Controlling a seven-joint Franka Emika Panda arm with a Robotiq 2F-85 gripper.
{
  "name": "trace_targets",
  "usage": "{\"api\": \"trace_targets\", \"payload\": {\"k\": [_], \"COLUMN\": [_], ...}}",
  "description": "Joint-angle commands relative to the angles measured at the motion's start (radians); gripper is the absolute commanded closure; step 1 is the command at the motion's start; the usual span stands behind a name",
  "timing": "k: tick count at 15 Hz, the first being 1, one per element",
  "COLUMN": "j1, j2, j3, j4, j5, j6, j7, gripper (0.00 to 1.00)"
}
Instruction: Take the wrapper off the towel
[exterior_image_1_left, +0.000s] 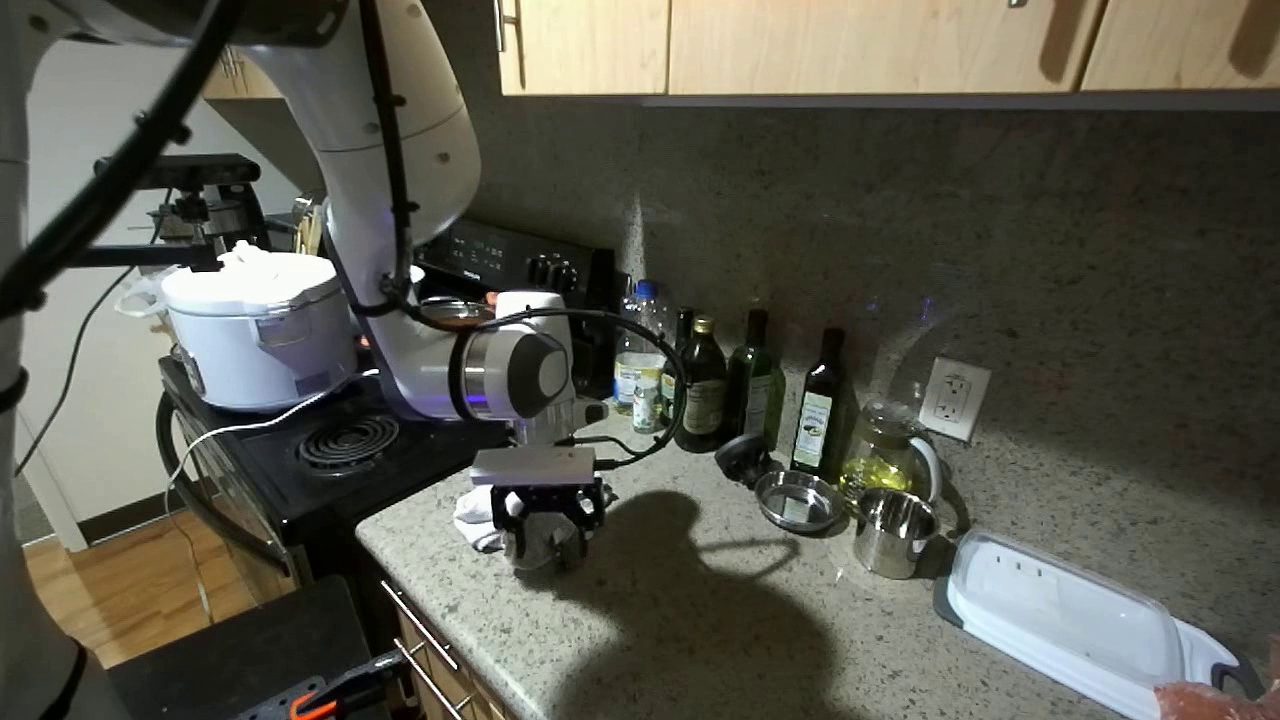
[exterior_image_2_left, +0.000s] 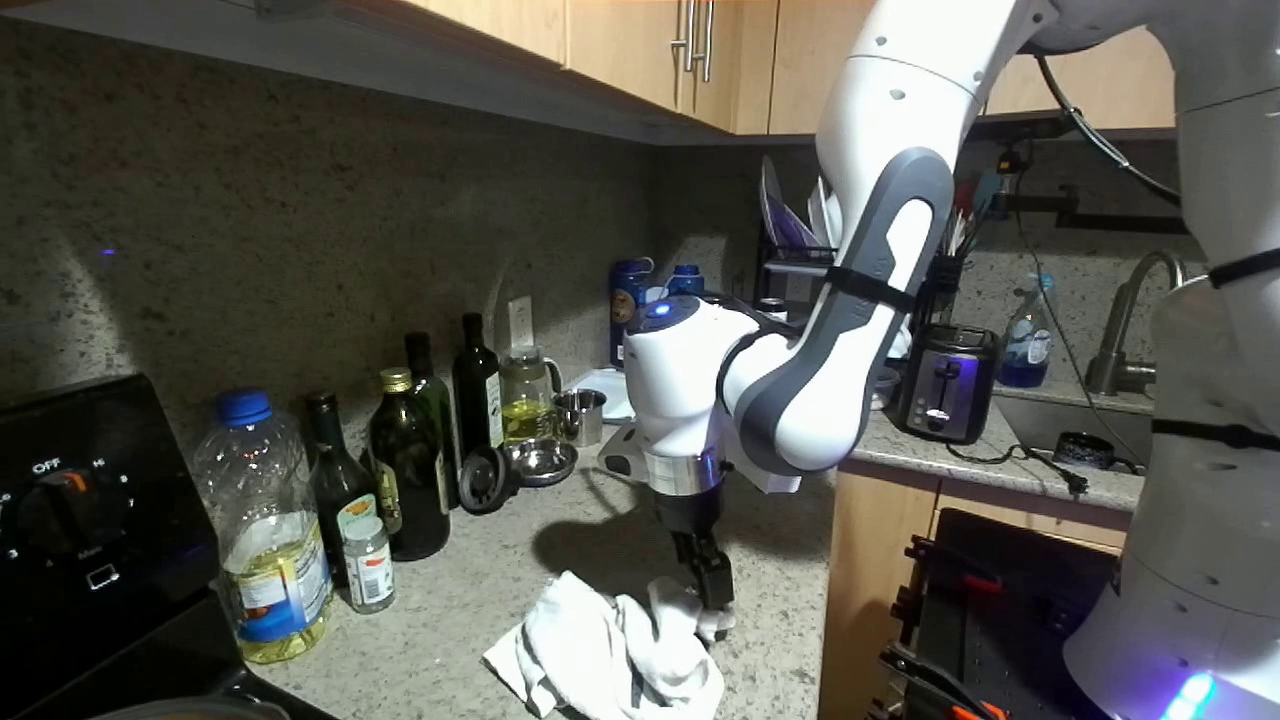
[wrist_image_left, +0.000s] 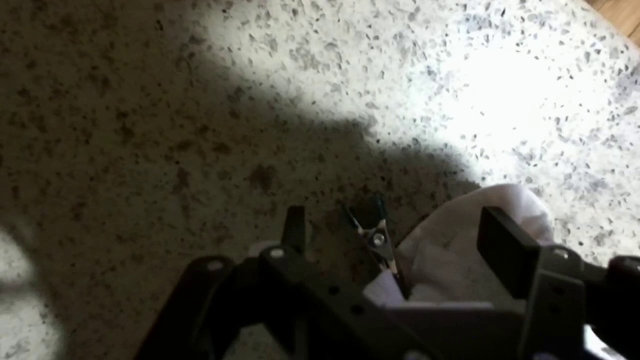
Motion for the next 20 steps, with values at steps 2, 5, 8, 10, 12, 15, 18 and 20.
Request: {"api": "trace_targets", "payload": {"k": [2,5,8,10,12,15,18,20], "j1": [-0.053,-0.1,-0.135,-0.15,-0.158,-0.159,-0.16,-0.157], "j2": [0.048,0.099,0.126,0.112,0.093,0.07,0.064,0.058], "j3": [0.017,0.041,0.064,0.075,0.08,0.087,0.094,0.095], "j4": [0.022,0.059,0.087,0.081,0.068,0.047,0.038,0.034], "j5": [0.064,0.129,0.167,0.181,0.184,0.187,0.189,0.187], "j6": [0.054,0.059,0.048,0.051,0.056,0.064,0.069,0.066], "j7": [-0.111,-0.219,-0.296,-0.324,-0.332,-0.33,-0.329,-0.325], "gripper": [0.15,0.25,0.52,0.68,0.84,0.94,0.93,0.93]}}
